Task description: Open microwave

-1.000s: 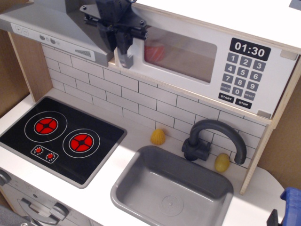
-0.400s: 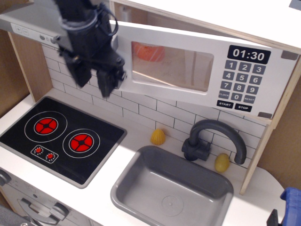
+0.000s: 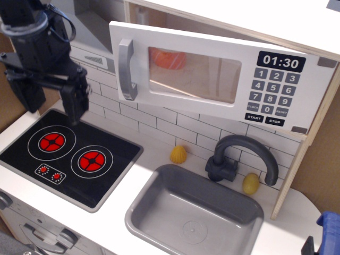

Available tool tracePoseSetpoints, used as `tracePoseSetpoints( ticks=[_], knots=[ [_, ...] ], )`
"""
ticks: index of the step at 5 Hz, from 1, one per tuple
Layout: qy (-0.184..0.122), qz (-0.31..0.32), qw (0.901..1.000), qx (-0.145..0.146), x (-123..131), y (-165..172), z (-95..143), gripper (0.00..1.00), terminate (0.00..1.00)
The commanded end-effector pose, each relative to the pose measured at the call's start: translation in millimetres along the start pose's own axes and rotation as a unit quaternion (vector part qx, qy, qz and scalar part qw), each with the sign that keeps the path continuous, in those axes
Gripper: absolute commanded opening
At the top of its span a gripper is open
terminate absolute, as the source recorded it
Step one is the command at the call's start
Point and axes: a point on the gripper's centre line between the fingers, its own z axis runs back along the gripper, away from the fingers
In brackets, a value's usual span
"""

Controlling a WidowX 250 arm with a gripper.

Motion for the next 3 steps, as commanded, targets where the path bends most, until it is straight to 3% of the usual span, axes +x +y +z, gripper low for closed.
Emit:
tracePoseSetpoints(
  ticks=[1,3],
  knots=[
    [-0.032,0.113,0.9928,0.022,78.6,30.3,7.9,1.00,0.00],
    [-0.057,0.125,0.9905,-0.006,118.9,28.1,26.9,1.00,0.00]
  ],
)
